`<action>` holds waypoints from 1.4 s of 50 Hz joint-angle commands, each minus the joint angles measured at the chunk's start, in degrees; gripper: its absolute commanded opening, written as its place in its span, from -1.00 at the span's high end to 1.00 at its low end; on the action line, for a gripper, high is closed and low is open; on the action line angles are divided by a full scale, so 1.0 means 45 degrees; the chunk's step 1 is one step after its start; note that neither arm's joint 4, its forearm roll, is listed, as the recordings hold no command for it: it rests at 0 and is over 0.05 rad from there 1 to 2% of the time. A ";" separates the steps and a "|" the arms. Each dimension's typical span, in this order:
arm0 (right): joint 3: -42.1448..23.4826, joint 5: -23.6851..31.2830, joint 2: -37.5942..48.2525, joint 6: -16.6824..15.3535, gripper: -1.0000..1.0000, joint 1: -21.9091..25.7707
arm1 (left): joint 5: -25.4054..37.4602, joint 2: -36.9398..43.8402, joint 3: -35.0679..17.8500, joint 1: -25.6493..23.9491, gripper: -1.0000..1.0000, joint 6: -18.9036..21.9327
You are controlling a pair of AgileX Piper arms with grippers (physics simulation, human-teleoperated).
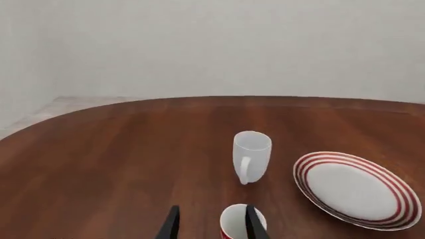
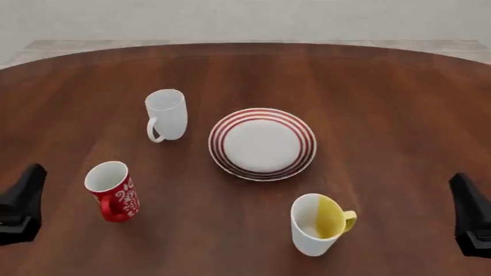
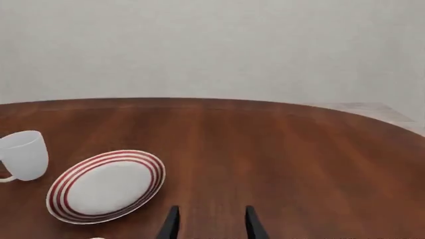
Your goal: Pick up the red mug and put it on the plate
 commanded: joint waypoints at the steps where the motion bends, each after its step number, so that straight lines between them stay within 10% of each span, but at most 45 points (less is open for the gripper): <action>1: -0.0049 0.0119 0.0067 -0.0095 -1.00 0.0063 | 0.1735 -0.2105 -0.0244 -0.0521 -1.00 0.0221; 29: -0.0145 0.0224 0.0200 -0.0163 -1.00 -0.0015 | 0.2727 -0.2102 -0.1320 -0.0998 -1.00 0.0956; 53: -0.0178 0.0273 0.0121 -0.0068 -1.00 -0.0107 | 0.4614 -0.0252 -0.4225 -0.2235 -1.00 -0.0494; 55: -0.0164 0.0237 0.0135 -0.0068 -1.00 -0.0086 | 0.4613 0.0392 -0.4424 -0.1618 -1.00 -0.1923; 63: -0.0147 0.0201 0.0160 -0.0008 -1.00 -0.0125 | 0.5261 0.0888 -0.5523 -0.2175 -1.00 -0.0249; 70: -0.0122 0.0113 0.0242 0.0045 -1.00 -0.0123 | 0.5688 0.1540 -0.5841 -0.1708 -1.00 -0.0841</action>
